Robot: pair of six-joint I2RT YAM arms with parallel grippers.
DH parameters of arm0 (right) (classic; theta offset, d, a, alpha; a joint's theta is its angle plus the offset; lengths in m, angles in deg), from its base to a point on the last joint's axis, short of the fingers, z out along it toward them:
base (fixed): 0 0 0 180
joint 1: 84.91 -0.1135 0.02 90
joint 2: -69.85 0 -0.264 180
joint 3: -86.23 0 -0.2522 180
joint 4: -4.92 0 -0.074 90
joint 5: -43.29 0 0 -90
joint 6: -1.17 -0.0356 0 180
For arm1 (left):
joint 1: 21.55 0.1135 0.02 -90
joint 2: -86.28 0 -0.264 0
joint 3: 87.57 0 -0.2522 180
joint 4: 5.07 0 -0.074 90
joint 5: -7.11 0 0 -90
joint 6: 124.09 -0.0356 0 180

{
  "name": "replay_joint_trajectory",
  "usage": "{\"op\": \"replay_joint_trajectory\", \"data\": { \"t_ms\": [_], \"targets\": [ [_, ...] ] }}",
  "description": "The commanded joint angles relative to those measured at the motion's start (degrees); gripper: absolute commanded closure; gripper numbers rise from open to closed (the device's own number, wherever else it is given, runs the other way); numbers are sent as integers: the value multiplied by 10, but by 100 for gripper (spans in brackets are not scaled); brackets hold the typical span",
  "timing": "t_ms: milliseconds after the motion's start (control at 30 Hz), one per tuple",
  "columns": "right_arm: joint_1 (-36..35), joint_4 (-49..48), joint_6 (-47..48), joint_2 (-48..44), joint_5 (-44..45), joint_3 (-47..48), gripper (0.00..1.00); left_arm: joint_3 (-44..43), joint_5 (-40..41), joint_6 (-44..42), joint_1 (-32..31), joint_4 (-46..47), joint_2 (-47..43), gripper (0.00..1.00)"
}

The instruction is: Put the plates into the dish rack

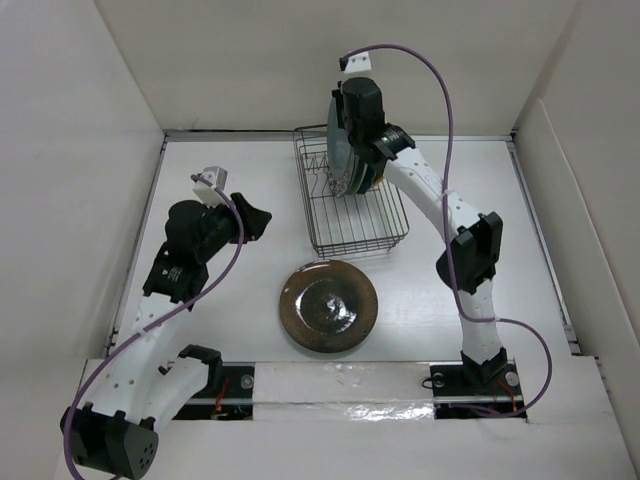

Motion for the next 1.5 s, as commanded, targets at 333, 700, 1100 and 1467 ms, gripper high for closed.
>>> {"op": "replay_joint_trajectory", "data": {
  "t_ms": [333, 700, 1100, 1467],
  "targets": [
    [4, -96, 12, 23, -15, -15, 100, -18, 23, -8, -2, 9, 9, 62],
    [-12, -134, -4, 25, -22, -97, 96, -8, 25, -10, -2, -16, 60, 49],
    [-7, -122, -58, -108, -60, -164, 1, 1, 50, -27, -79, -78, 197, 44],
    [47, -215, -125, -383, -155, -484, 0, 7, -20, -19, -111, -98, 309, 40]
  ]
}}
